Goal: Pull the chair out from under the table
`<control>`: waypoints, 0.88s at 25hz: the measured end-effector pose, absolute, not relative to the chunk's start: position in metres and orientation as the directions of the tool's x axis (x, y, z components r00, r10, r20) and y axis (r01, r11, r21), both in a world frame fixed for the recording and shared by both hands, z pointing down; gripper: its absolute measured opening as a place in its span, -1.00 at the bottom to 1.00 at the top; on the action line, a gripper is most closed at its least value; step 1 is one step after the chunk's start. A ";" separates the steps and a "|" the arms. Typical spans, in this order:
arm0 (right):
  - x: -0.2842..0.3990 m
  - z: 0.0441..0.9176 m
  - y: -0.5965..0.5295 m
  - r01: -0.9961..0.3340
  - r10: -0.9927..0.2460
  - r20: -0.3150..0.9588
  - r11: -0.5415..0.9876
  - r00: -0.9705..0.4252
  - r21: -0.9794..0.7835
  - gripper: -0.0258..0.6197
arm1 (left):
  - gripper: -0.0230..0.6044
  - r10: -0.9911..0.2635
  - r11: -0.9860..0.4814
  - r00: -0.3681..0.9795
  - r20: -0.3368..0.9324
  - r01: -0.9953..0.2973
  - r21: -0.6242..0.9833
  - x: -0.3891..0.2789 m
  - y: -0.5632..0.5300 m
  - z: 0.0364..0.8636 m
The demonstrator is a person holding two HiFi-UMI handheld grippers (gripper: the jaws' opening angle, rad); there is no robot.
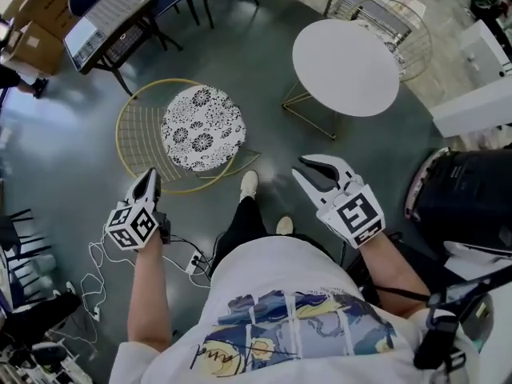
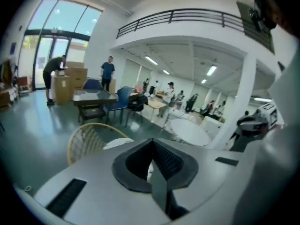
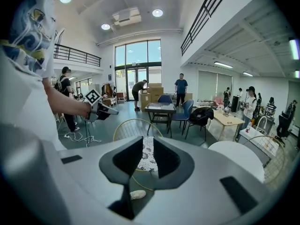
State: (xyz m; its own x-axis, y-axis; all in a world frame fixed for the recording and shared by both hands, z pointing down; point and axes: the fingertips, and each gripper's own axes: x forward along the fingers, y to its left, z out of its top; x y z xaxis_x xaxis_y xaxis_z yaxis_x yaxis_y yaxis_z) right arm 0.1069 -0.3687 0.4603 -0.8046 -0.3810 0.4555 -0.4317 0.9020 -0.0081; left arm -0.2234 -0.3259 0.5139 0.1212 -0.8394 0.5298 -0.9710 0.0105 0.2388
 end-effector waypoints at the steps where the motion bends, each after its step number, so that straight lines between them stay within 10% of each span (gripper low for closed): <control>1: 0.109 0.463 -0.358 -0.418 -0.367 0.450 0.908 -0.814 -0.014 -0.69 | -0.90 -0.844 -0.070 0.205 0.496 -0.958 0.277 -0.185 -0.316 0.501; 9: 0.131 0.461 -0.292 -0.355 -0.306 0.426 0.934 -0.851 -0.039 -0.72 | -0.90 -0.690 -0.506 0.567 0.450 -0.822 0.260 0.021 -0.251 0.444; 22: 0.117 0.423 -0.253 -0.422 -0.389 0.415 0.907 -0.823 0.013 -0.76 | -0.90 -0.571 -0.673 0.720 0.394 -0.686 0.278 0.041 -0.220 0.395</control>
State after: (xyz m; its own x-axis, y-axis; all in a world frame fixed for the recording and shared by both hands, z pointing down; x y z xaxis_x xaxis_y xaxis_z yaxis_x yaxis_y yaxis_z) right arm 0.1171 -0.2527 0.4226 -0.8227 -0.3886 0.4149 -0.4217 0.9066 0.0130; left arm 0.0407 -0.2196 0.3947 0.7201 -0.5714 0.3937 -0.6857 -0.6728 0.2776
